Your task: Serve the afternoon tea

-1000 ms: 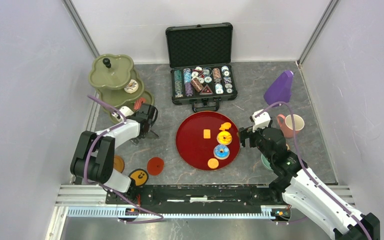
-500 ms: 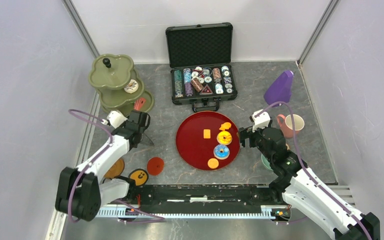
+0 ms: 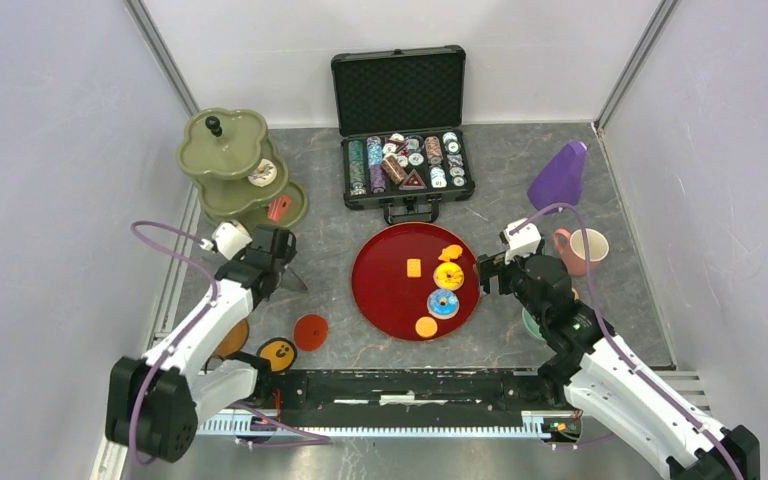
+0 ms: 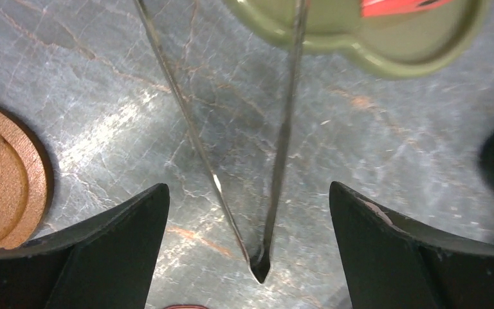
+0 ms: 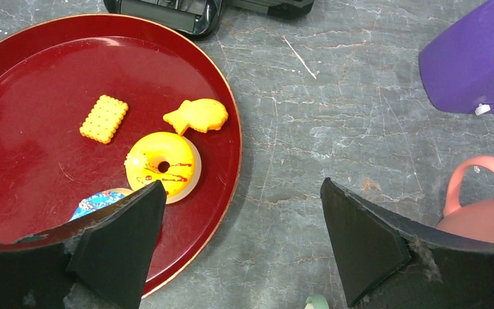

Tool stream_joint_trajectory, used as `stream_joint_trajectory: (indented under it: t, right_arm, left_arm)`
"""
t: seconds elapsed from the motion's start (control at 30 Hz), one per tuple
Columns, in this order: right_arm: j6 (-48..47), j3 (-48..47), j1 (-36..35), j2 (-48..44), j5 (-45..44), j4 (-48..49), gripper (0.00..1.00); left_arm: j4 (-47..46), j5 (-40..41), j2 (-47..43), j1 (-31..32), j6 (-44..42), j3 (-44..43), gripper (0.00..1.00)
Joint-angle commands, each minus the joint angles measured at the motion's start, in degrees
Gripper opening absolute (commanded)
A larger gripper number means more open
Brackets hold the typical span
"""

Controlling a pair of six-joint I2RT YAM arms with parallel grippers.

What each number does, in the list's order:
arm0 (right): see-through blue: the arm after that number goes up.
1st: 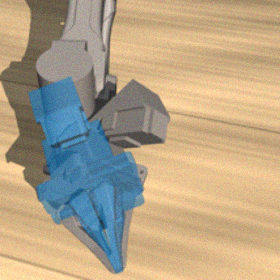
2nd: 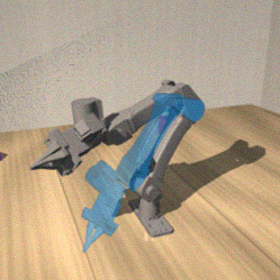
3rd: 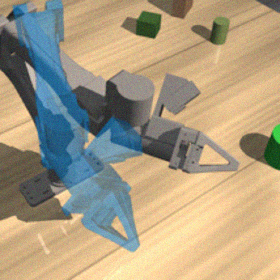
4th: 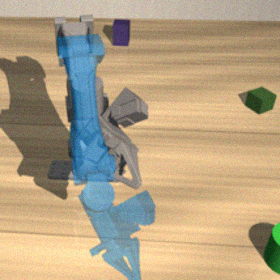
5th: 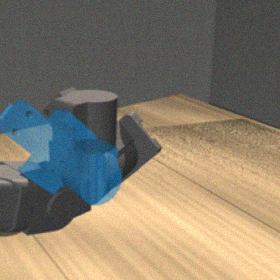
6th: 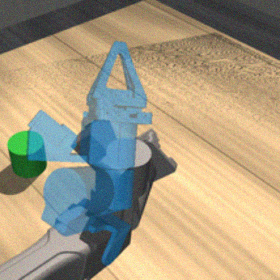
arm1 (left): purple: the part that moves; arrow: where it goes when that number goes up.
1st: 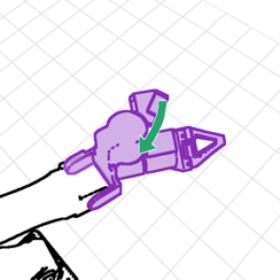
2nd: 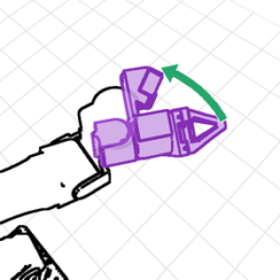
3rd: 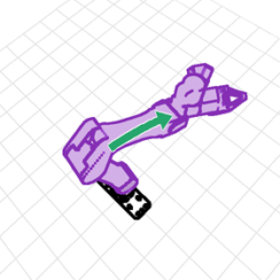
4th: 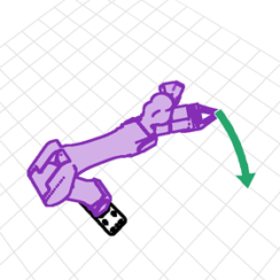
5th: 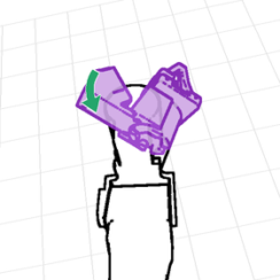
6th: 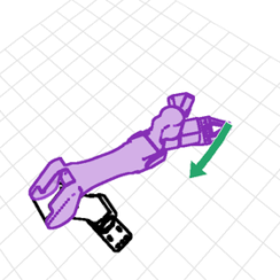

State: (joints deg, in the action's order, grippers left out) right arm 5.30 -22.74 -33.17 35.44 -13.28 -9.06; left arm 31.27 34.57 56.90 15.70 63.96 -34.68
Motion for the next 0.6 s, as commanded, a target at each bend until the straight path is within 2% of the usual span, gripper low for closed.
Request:
stream_joint_trajectory:
  t: [0.0, 0.2, 0.57]
  right_arm:
    - [0.4, -0.6, -0.2, -0.7, 0.1, 2.7, 0.98]
    - [0.1, -1.3, -0.2, -0.6, -0.3, 2.3, 0.98]
    - [0.2, -1.6, -0.2, -3.0, -2.2, 0.6, 0.98]
  left_arm:
    - [-1.5, 1.2, 6.9, -0.2, 0.2, -1.7, 1.0]
    - [-3.3, 3.5, 16.8, -0.2, 1.4, -5.0, 1.0]
    - [-6.5, 4.6, 24.9, -1.6, 1.9, -5.6, 0.98]
